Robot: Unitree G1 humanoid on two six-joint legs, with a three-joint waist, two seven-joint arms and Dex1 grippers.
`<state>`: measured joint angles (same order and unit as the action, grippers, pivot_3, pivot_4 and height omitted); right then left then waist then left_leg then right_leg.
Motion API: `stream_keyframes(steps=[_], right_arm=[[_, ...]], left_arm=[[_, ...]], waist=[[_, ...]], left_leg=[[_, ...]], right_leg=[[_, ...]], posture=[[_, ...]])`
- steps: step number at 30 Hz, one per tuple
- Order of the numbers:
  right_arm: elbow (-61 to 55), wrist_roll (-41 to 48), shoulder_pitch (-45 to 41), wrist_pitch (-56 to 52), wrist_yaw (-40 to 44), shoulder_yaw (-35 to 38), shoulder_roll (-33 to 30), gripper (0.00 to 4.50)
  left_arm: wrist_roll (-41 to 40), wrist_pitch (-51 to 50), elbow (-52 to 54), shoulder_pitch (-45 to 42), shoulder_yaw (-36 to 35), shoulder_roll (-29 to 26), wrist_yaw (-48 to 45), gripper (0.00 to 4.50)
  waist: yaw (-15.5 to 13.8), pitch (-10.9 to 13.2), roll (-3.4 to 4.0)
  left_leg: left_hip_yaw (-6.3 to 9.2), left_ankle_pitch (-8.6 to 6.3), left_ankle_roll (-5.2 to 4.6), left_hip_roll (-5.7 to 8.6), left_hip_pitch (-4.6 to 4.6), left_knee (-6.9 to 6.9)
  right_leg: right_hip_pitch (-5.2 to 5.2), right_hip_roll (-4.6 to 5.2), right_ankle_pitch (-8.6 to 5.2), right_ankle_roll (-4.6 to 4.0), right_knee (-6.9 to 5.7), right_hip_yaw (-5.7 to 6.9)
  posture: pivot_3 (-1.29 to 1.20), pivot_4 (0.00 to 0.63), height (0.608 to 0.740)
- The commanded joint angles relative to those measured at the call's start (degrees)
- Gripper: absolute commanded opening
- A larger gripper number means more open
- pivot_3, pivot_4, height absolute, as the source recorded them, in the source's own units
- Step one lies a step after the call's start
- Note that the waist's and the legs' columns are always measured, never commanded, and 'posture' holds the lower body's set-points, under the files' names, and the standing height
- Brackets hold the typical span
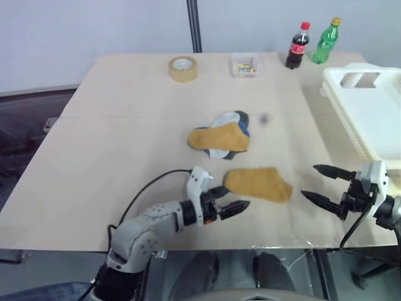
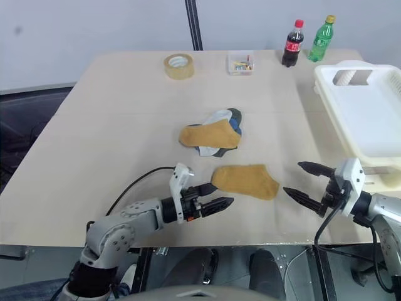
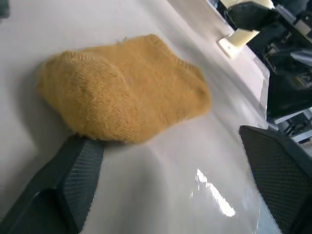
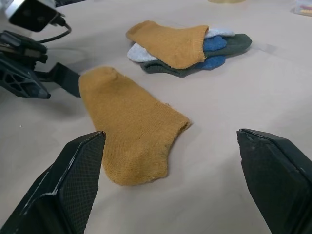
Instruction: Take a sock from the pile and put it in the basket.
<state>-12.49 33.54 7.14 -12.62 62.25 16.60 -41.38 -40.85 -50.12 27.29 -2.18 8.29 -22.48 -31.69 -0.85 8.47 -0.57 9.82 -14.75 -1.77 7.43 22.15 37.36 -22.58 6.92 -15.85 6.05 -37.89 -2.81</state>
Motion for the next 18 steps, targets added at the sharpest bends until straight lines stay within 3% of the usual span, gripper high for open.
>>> stream_keyframes(steps=[1, 5, 9, 18], right_arm=[[-1.1, 0.8, -1.4, 0.0, 0.5, 0.1, -0.2, 4.50], [-0.9, 0.8, -2.4, -0.3, 0.3, -0.4, 0.1, 4.50], [-0.6, 0.3, -2.5, -0.1, 0.4, -1.5, 0.7, 4.50], [0.0, -0.4, -4.0, 0.2, -0.2, -2.8, 1.7, 4.50]], left_arm=[[-0.8, 3.9, 3.3, 0.8, -3.0, -1.5, -2.9, 4.47], [2.3, 13.7, 0.4, 0.4, -8.4, 1.0, -1.9, 4.47], [7.7, 17.0, -7.2, -3.3, -10.9, 4.4, 5.5, 4.47], [3.1, 8.7, -17.6, -13.1, -17.7, 15.1, 18.8, 4.47]], waist=[[0.0, 0.0, 0.00], [-0.1, 0.0, 0.00], [-0.3, 0.0, -0.01], [-0.1, 0.1, -0.12]], left_leg=[[0.00, 0.00, 0.00, 0.00, 0.00, 0.00], [0.01, 0.00, 0.00, 0.00, 0.02, 0.00], [0.01, 0.00, 0.00, 0.01, 0.01, -0.01], [0.04, 0.00, 0.00, 0.04, 0.06, 0.05]], right_leg=[[0.00, 0.02, 0.00, 0.00, 0.00, 0.00], [0.01, 0.02, 0.00, 0.00, 0.03, 0.03], [0.03, 0.04, 0.00, 0.00, 0.05, 0.06], [0.00, 0.04, 0.01, 0.01, 0.03, 0.07]], posture=[[0.00, 0.150, 0.740], [0.00, 0.150, 0.740], [0.00, 0.150, 0.740], [0.00, 0.150, 0.740]])
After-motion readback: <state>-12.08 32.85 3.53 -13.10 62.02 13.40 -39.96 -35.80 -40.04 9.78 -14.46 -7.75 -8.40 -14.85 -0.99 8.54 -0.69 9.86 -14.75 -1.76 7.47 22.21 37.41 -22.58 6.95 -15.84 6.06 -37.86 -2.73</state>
